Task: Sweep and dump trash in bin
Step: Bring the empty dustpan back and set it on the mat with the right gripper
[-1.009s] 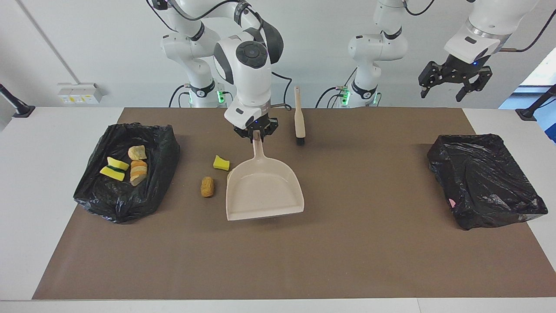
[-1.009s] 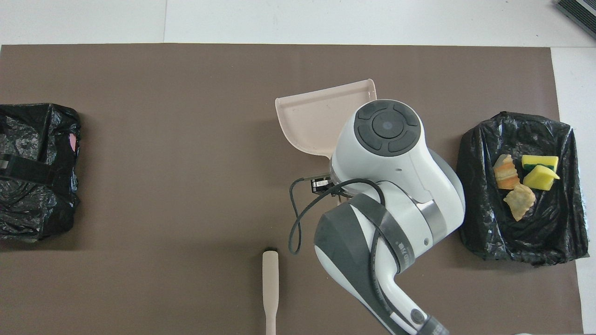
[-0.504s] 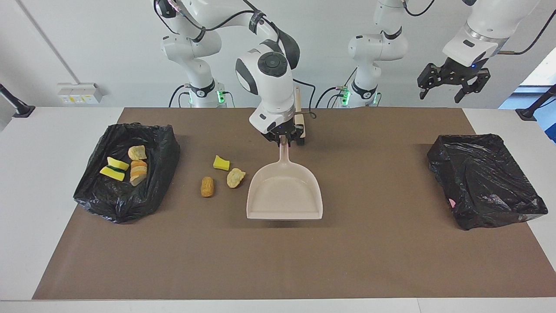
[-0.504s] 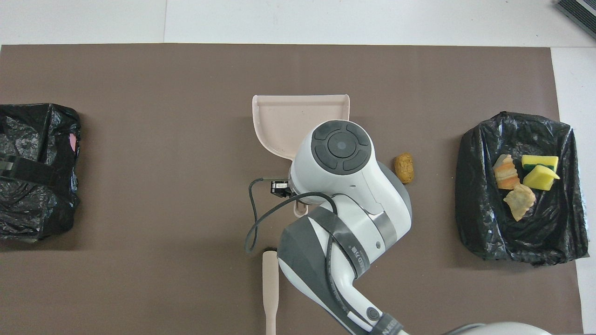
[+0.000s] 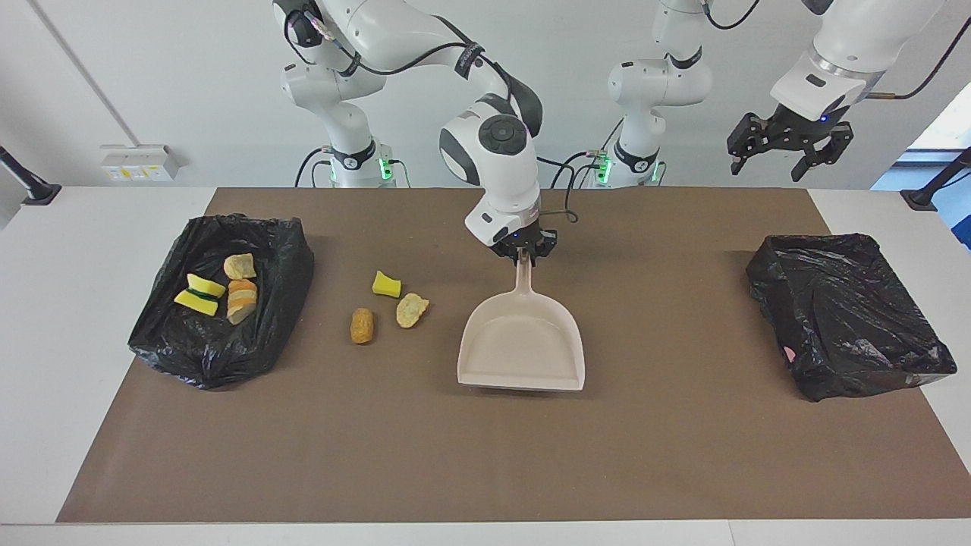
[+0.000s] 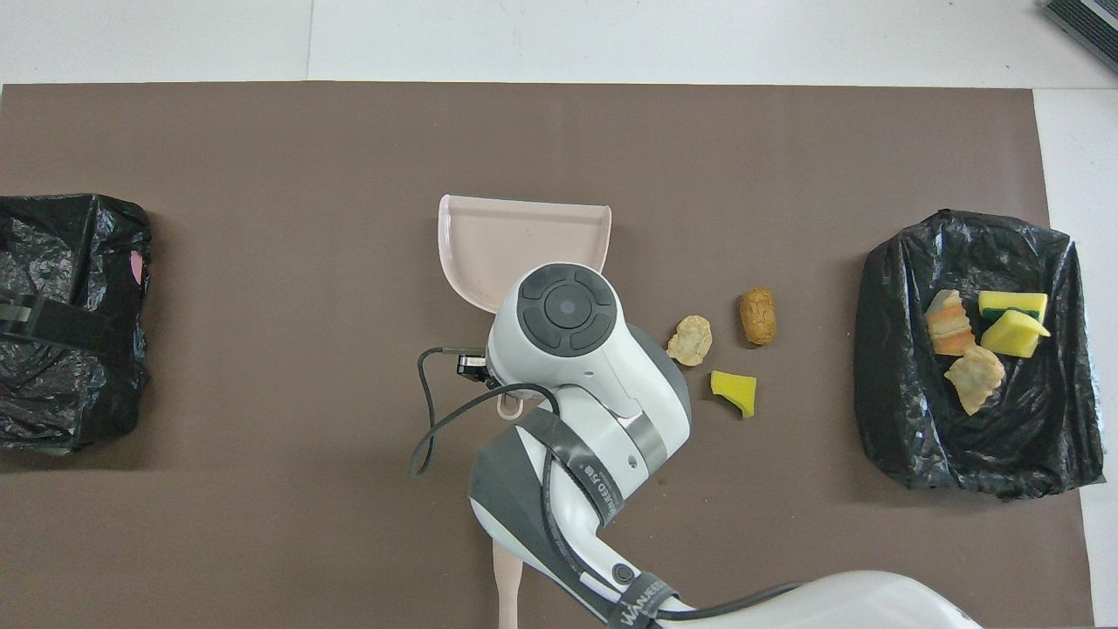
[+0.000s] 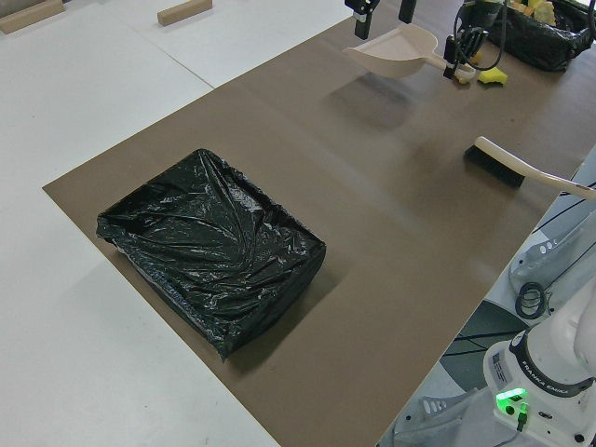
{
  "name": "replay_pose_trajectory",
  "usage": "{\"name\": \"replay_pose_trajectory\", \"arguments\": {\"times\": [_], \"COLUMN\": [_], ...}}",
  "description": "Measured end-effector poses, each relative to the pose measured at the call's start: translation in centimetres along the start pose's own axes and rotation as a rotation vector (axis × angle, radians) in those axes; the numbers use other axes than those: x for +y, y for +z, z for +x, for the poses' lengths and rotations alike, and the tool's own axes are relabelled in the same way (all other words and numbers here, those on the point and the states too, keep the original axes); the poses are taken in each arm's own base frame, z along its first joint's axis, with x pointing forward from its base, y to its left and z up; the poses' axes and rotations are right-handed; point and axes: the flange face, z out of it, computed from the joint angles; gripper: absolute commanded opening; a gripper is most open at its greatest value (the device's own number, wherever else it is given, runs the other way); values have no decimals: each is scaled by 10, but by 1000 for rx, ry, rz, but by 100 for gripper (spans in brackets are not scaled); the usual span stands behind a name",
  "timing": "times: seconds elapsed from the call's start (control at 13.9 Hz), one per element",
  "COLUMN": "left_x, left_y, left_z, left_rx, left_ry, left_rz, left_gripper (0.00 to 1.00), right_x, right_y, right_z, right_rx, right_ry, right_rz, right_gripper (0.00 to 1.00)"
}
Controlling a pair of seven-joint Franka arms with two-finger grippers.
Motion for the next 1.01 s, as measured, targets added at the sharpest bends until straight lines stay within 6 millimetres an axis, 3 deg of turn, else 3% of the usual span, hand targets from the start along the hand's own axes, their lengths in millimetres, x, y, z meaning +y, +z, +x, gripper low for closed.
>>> {"name": "replay_pose_trajectory", "arguments": {"times": [0.5,0.58,0.65,0.72,0.79,1.01], "left_x": [0,0,0,0,0,0], "left_y": [0,0,0,0,-1,-2], "left_z": [0,0,0,0,-1,-1], "left_rx": [0,0,0,1,3,5], "left_ry": [0,0,0,-1,-1,0], "left_rz": [0,0,0,0,0,1], "left_gripper": [100,100,100,100,100,100], "right_x": [3,2,2,2,2,2], "right_y": [50,53,54,54,55,54], "right_z": [8,8,7,7,7,8], "right_rx": [-27,-27,-27,-26,-25,-7], "right_ry": [-6,-8,-10,-10,-16,-65], "right_rz": [-1,1,0,0,-1,-18], "right_gripper": [3,11,34,85,100,100]}}
